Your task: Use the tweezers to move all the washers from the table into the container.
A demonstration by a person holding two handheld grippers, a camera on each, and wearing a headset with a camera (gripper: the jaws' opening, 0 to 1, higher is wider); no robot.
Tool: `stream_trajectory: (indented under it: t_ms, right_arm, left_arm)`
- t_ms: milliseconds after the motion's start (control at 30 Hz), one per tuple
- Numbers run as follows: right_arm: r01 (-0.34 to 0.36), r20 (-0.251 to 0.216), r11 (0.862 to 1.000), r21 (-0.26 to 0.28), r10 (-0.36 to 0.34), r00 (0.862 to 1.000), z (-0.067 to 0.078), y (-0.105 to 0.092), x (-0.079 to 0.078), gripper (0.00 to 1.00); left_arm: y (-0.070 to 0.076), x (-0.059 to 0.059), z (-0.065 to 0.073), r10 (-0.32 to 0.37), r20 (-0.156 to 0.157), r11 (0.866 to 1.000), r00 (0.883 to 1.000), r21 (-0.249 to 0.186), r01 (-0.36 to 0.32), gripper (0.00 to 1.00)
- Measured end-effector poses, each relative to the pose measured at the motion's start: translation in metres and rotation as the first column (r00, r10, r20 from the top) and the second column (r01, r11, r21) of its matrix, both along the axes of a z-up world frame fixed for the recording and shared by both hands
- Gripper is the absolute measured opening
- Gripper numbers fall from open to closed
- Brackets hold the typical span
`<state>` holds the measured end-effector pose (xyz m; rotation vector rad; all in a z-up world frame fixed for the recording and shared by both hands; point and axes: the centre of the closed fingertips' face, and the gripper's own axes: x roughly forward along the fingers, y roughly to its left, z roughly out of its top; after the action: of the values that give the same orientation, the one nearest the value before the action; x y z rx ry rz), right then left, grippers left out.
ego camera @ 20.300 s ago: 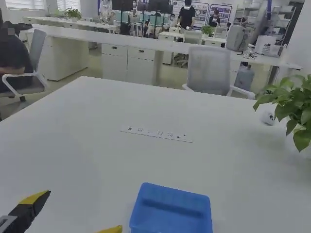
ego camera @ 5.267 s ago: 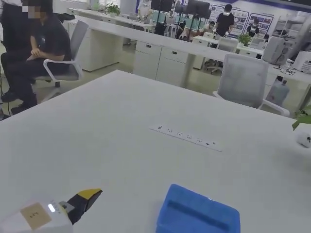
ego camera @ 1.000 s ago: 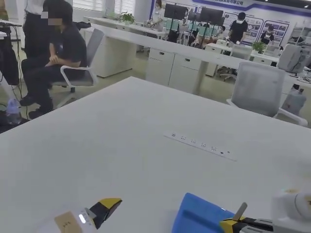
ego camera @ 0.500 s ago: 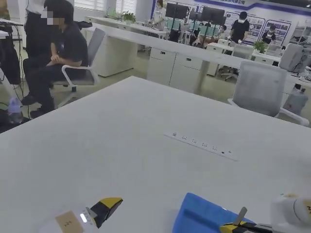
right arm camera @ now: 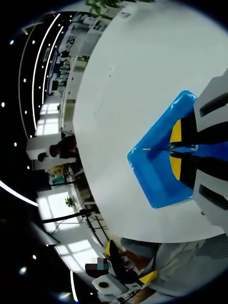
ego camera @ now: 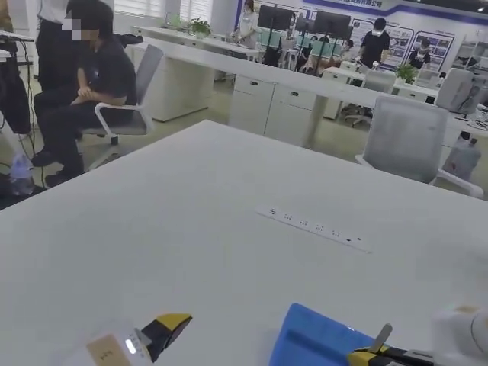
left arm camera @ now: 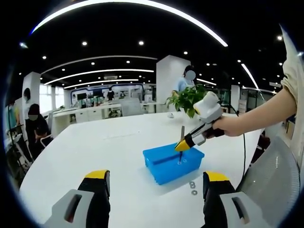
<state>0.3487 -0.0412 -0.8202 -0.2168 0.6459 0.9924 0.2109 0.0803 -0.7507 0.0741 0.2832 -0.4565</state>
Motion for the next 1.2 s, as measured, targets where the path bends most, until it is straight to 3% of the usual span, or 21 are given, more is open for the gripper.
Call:
stream_trajectory:
  t_ms: [700, 1200]
  right_arm:
    - [-0.028, 0.068, 0.998, 0.065, 0.023, 0.997, 0.042, 0.008, -0.015, 0.04]
    - [-0.040, 0.082, 0.994, 0.101, 0.032, 0.996, 0.059, 0.009, -0.038, 0.04]
  left_arm:
    - [0.001, 0.000, 0.000, 0.004, 0.002, 1.000, 1.000, 0.008, -0.004, 0.80]
    - [-0.001, -0.001, -0.002, -0.005, -0.004, 1.000, 1.000, 0.018, 0.005, 0.80]
